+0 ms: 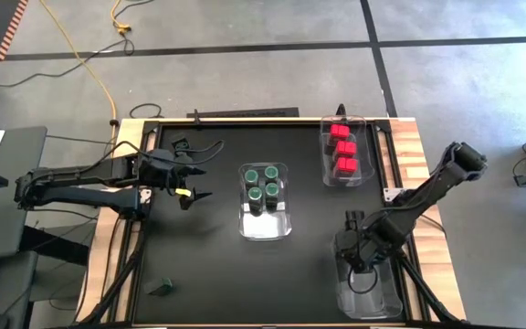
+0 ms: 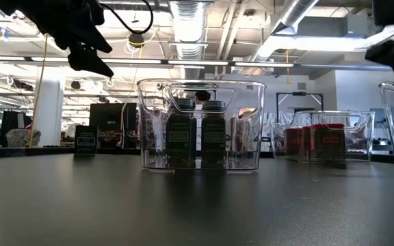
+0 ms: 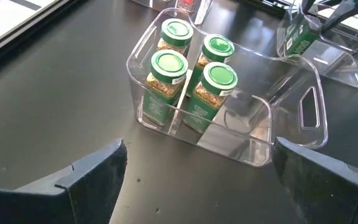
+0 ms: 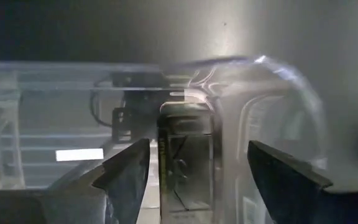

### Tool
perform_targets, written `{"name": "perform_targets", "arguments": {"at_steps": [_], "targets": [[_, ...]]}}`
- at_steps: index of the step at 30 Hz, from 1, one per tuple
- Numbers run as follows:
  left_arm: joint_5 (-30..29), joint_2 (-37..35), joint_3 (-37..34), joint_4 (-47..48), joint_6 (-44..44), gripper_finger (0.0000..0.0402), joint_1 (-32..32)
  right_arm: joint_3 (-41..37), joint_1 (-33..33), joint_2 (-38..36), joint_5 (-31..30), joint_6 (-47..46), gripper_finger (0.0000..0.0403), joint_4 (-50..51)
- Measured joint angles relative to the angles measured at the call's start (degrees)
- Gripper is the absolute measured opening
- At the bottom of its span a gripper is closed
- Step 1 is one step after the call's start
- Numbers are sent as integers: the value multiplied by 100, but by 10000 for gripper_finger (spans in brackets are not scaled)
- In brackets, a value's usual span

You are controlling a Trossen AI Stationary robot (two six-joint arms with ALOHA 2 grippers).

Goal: Sort spices by type
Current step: Put the black seasoning can into the bottom transparent bin

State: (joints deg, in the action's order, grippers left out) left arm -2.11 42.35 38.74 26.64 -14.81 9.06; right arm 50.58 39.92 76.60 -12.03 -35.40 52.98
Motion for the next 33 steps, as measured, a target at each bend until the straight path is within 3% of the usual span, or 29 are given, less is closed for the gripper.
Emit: {"name": "perform_targets", "arguments": {"at_steps": [5, 10, 15, 18, 22, 29, 33], "targets": [[-2, 0, 0, -1, -97, 383, 0, 358, 4, -244, 0, 94, 300, 505], [-2, 0, 0, -40, -466, 383, 0, 792, 4, -501, 0, -593, 300, 1118], [-73, 2, 0, -88, -1000, 383, 0, 1194, 4, -828, 0, -634, 300, 1456], [-325, 2, 0, -66, -1528, 383, 2, 1398, -47, -1046, -174, -696, 300, 1475], [-1075, 2, 2, -42, -1799, 383, 19, 1601, -273, -1341, -932, -763, 300, 1479], [-1593, 20, 2, 316, -1404, 383, 1005, 1664, -1236, -1807, -1675, -747, 299, 1481], [-976, 212, 10, 570, -876, 383, 1911, 1664, -2003, -1904, -1681, -747, 299, 1458]]}}
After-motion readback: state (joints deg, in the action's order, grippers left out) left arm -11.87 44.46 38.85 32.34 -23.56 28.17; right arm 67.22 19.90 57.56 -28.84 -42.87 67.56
